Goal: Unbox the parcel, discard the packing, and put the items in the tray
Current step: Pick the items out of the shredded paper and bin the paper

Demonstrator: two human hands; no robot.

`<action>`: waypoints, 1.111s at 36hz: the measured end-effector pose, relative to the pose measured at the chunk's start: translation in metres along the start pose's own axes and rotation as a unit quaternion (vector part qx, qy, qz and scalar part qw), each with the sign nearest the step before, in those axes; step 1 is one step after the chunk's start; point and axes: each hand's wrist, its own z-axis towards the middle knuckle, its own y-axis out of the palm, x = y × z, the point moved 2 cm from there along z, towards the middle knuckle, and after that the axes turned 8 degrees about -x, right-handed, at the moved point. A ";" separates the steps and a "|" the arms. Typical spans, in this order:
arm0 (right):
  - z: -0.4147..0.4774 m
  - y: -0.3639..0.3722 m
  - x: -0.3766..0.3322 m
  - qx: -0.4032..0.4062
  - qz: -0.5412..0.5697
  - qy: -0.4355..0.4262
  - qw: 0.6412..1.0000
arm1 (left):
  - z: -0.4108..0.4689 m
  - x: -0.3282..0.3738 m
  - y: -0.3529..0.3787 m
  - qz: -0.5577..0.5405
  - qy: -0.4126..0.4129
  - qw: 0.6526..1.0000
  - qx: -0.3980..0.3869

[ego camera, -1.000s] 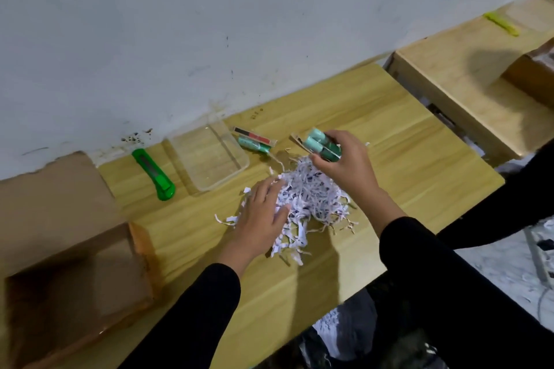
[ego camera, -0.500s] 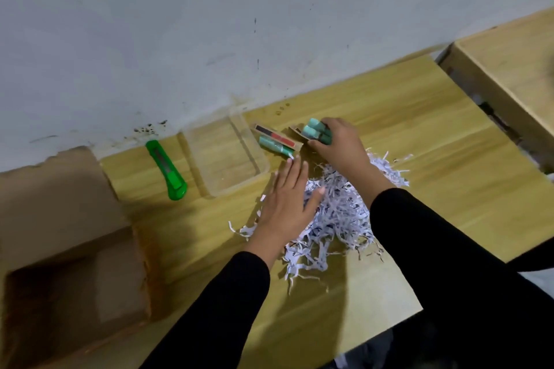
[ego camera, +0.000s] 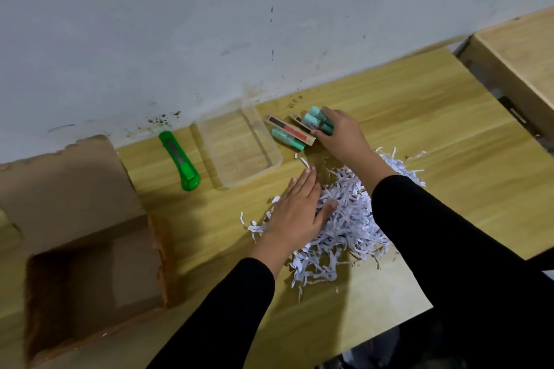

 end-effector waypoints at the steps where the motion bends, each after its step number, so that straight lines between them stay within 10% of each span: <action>1: -0.002 0.000 0.000 -0.003 0.000 -0.001 1.000 | -0.001 0.000 0.001 0.004 0.002 1.000 0.000; 27: -0.178 0.017 0.054 0.027 0.084 0.061 0.994 | -0.053 -0.002 -0.008 -0.011 0.001 0.997 0.082; 40: -0.216 0.027 0.066 -0.090 -0.100 0.052 0.990 | -0.122 -0.037 0.023 0.074 -0.085 0.993 0.029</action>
